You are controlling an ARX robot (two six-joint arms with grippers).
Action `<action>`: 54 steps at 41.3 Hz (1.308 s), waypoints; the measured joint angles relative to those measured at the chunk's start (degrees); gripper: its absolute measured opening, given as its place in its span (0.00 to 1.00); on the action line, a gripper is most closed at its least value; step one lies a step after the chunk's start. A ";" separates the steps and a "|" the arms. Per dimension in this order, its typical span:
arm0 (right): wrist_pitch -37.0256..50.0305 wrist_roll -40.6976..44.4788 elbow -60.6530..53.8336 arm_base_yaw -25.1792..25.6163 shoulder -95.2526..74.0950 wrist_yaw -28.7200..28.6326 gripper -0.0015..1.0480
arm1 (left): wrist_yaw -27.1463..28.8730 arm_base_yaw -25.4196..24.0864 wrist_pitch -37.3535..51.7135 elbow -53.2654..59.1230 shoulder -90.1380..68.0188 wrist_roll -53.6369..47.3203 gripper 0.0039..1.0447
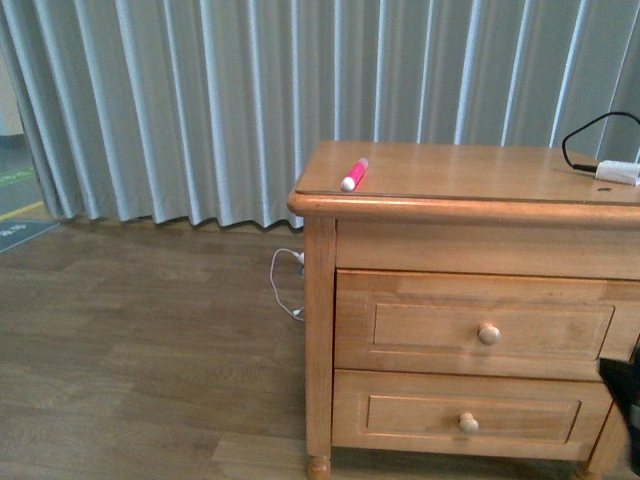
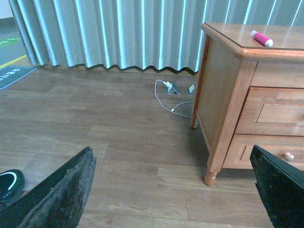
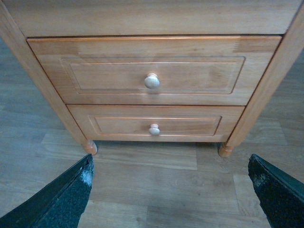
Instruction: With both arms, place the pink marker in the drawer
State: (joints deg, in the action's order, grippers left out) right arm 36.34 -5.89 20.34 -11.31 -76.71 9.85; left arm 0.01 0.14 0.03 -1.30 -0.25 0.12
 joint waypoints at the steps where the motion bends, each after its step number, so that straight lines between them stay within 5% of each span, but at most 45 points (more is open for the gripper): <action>1: 0.92 -0.15 1.07 -0.42 -2.32 0.44 0.91 | 0.00 0.00 0.00 0.00 0.00 0.00 0.94; 23: 6.84 0.61 33.62 -2.67 -42.99 2.80 0.91 | 0.00 0.00 0.00 0.00 0.00 0.00 0.94; 54: 2.75 2.64 49.68 0.90 -56.02 0.96 0.91 | 0.00 0.00 0.00 0.00 0.00 0.00 0.94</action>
State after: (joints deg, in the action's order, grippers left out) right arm 39.09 -3.25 70.02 -10.41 -132.73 10.81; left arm 0.01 0.14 0.03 -1.30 -0.25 0.12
